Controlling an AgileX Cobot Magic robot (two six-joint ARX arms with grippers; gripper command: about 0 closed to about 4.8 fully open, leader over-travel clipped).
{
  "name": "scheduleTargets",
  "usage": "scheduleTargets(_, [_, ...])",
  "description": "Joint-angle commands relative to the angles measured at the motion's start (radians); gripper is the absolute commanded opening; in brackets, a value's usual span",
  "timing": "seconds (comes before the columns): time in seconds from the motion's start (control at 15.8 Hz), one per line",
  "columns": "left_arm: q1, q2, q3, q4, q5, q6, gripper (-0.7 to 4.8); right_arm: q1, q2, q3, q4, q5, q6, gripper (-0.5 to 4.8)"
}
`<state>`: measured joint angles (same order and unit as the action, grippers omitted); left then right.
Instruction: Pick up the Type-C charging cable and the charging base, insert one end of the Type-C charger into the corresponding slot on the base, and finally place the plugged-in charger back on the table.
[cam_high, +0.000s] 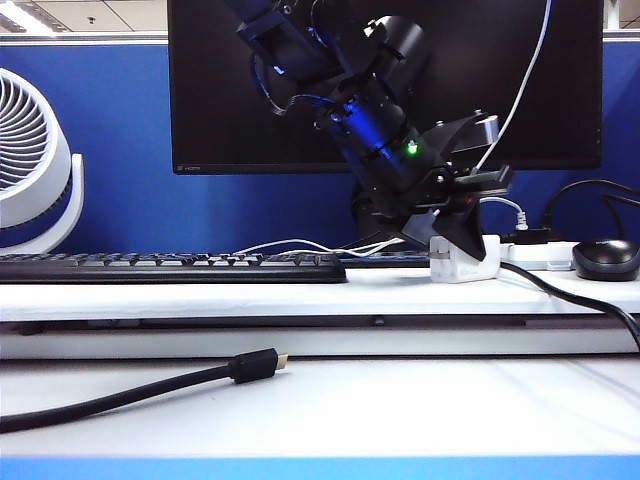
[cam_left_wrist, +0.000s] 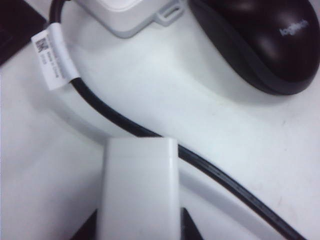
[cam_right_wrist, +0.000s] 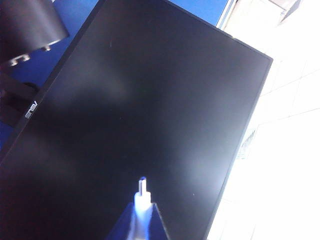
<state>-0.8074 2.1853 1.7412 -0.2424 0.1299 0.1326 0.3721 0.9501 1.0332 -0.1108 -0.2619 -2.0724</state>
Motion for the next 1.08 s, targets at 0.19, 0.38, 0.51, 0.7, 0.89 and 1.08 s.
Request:
scheduleTargets(0.19, [0.013, -0.043, 0.008, -0.08, 0.005, 0.013, 0.42, 0.0, -0.003, 0.004, 0.001, -0.002, 0.008, -0.01])
scheduleTargets(0.38, [0.04, -0.192, 0.008, -0.176, 0.005, 0.005, 0.43, 0.0, -0.003, 0.004, 0.003, -0.002, 0.008, -0.01])
scheduleTargets(0.51, [0.066, -0.3, 0.008, -0.226, 0.005, -0.001, 0.43, 0.0, -0.003, 0.004, 0.003, -0.002, 0.008, -0.01])
scheduleTargets(0.7, [0.1, -0.459, 0.008, -0.319, 0.023, -0.001, 0.43, 0.0, -0.003, 0.004, 0.004, -0.002, 0.008, -0.01])
scheduleTargets(0.89, [0.109, -0.587, 0.008, -0.351, -0.062, -0.008, 0.49, 0.0, -0.003, 0.004, 0.003, -0.001, 0.008, -0.01])
scheduleTargets(1.08, [0.121, -0.658, 0.013, -0.399, 0.069, -0.163, 0.49, 0.0, -0.003, 0.004, 0.004, -0.003, 0.008, -0.01])
